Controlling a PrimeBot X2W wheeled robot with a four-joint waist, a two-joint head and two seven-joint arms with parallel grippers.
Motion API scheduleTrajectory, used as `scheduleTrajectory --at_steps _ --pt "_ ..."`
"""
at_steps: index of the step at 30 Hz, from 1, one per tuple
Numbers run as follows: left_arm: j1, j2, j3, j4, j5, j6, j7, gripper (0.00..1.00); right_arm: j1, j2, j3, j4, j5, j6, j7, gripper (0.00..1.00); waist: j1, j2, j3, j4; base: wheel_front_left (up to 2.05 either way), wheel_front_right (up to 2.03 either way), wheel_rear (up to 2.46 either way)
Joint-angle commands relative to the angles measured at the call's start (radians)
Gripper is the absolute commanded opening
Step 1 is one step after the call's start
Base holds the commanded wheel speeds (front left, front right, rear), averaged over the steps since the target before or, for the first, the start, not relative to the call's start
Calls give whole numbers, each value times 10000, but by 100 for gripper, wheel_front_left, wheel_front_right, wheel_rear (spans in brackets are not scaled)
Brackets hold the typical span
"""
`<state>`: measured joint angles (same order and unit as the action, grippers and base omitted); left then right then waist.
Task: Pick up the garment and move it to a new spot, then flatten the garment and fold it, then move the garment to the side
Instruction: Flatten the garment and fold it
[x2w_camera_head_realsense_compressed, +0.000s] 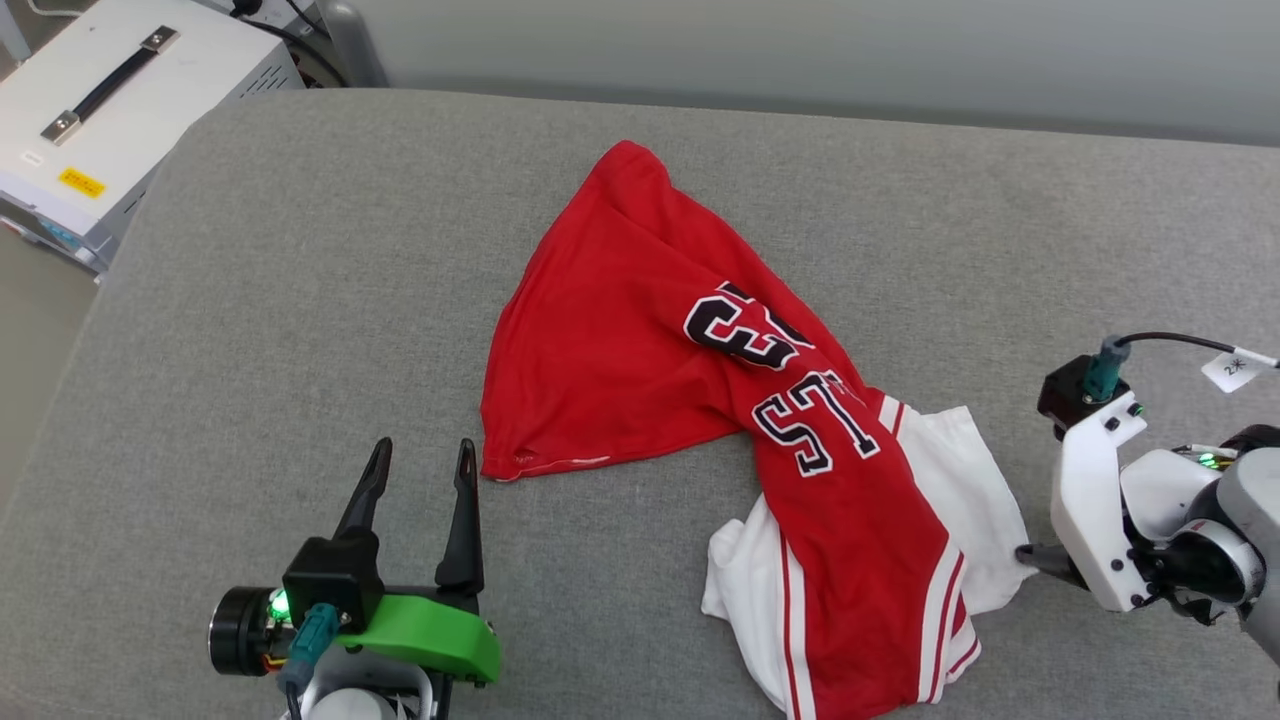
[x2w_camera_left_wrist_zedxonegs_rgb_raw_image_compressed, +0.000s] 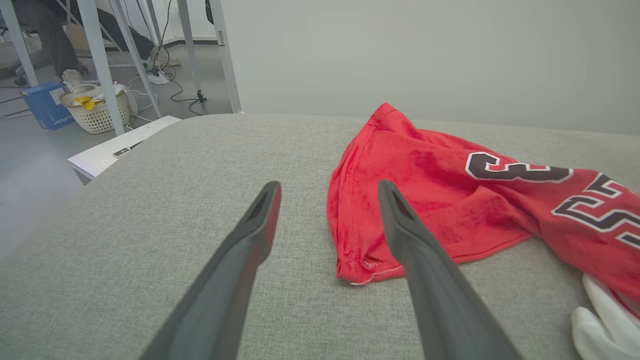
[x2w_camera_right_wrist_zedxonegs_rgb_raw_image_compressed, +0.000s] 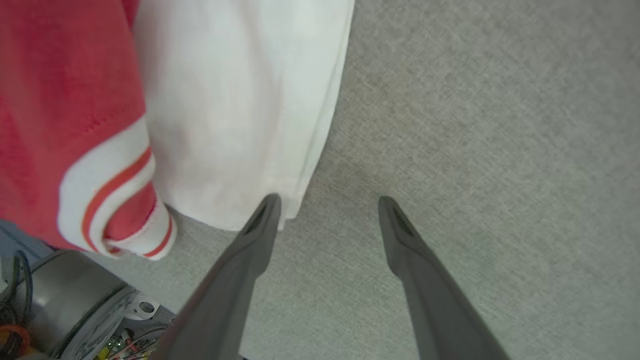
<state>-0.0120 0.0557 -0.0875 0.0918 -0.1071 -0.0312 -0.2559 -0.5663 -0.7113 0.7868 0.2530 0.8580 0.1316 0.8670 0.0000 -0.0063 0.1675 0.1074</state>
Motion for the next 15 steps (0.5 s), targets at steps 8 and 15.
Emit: scheduleTrajectory --at_steps 8,15 --pt "-447 -54 -141 118 -174 90 -59 100 355 487 1494 543 273 -9 -235 100 0 63 540 282 0 0 0" --pt "-452 -54 -127 243 -179 150 -59 100 -85 437 2139 683 94 -9 -1564 0 0 63 419 82 0 0 0"
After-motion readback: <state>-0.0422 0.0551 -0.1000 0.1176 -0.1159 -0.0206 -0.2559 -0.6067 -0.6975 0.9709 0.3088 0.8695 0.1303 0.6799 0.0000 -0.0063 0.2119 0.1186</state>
